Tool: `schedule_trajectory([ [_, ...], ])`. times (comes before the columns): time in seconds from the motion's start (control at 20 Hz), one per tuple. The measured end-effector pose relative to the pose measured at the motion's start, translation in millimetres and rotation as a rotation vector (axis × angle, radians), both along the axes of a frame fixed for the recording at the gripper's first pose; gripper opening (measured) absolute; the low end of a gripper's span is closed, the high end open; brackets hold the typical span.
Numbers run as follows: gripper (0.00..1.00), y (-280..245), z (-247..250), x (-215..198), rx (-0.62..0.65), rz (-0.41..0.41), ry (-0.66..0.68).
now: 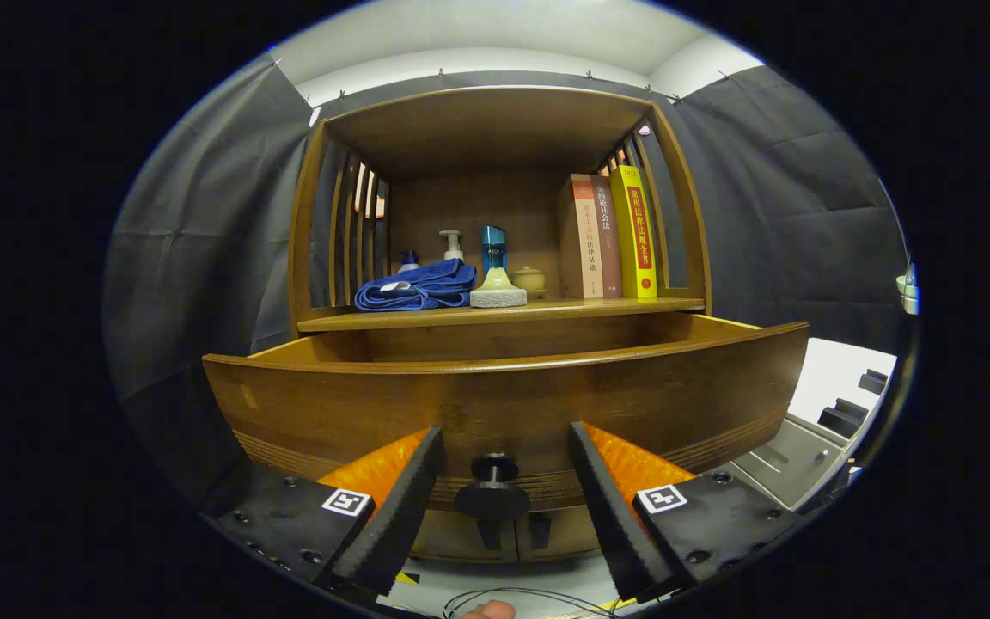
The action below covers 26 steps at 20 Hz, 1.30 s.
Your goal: Pull open the drawer, take out the items inside it, and place them on the countertop above the cabinet.
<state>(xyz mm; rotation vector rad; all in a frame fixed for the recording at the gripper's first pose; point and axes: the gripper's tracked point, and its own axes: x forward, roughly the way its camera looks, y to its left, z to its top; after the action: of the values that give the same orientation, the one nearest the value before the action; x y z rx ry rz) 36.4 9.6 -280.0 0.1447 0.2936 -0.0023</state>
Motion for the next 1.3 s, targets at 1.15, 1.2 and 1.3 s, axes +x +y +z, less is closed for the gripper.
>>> schedule_trajectory([
  [1.15,0.98,5,-32,103,-0.001,0.015,0.044],
  [1.2,0.98,4,-34,107,-0.001,0.014,0.045],
  [1.3,0.98,5,-38,114,0.007,0.012,0.052],
])
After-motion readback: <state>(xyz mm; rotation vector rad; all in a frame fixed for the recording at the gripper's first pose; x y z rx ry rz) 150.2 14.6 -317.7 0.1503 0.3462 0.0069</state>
